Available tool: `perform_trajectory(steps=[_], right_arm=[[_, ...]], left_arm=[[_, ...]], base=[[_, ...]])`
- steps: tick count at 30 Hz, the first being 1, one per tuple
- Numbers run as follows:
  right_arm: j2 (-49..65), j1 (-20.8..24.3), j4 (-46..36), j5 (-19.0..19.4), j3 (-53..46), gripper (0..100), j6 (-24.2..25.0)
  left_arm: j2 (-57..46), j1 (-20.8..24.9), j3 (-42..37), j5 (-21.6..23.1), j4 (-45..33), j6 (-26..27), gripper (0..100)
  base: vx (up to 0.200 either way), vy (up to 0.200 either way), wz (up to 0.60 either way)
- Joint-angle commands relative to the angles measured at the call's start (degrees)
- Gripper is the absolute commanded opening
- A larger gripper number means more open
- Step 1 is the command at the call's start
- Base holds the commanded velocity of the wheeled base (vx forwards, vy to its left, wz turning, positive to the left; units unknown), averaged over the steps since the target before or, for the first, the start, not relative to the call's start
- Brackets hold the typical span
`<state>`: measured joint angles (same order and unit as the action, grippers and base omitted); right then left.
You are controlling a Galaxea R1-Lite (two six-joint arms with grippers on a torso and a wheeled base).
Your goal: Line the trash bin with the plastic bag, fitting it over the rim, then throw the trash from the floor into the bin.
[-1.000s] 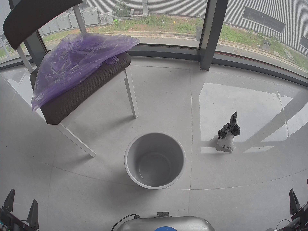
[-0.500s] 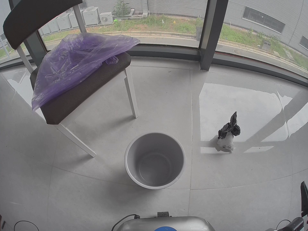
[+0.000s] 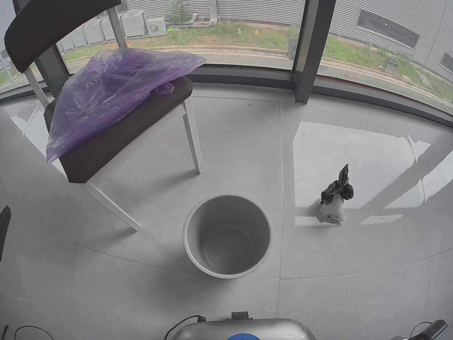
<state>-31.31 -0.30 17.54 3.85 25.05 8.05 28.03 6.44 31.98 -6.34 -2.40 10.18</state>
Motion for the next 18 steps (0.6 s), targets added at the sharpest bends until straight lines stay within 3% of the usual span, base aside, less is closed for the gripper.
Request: perform_trajectory(steps=[1, 3, 5, 11, 18], right_arm=[[-13.5, 0.8, 2.9, -2.6, 5.9, 100, -7.3], [-17.0, 1.3, 4.0, -3.1, 6.9, 100, -12.4], [-17.9, 1.4, 5.9, -3.5, 6.8, 100, -13.8], [-14.7, 1.7, 7.2, -5.8, 5.9, 100, -11.6], [-11.2, 1.7, 7.0, -8.8, 4.0, 100, -10.5]], left_arm=[[10.4, -0.9, 2.6, -1.3, -0.8, 2.6, 100], [11.6, -2.5, 2.1, -1.4, -0.6, 3.4, 100], [13.0, -4.2, 2.0, -1.3, -0.3, 5.0, 100], [16.3, -9.3, 1.9, -1.0, -0.1, 8.5, 100], [17.8, -10.7, 1.6, -1.0, -0.5, 8.9, 100]], base=[[0.000, 0.000, 0.00], [0.000, 0.000, 0.00], [0.000, 0.000, 0.00], [0.000, 0.000, 0.00], [0.000, 0.000, 0.00]])
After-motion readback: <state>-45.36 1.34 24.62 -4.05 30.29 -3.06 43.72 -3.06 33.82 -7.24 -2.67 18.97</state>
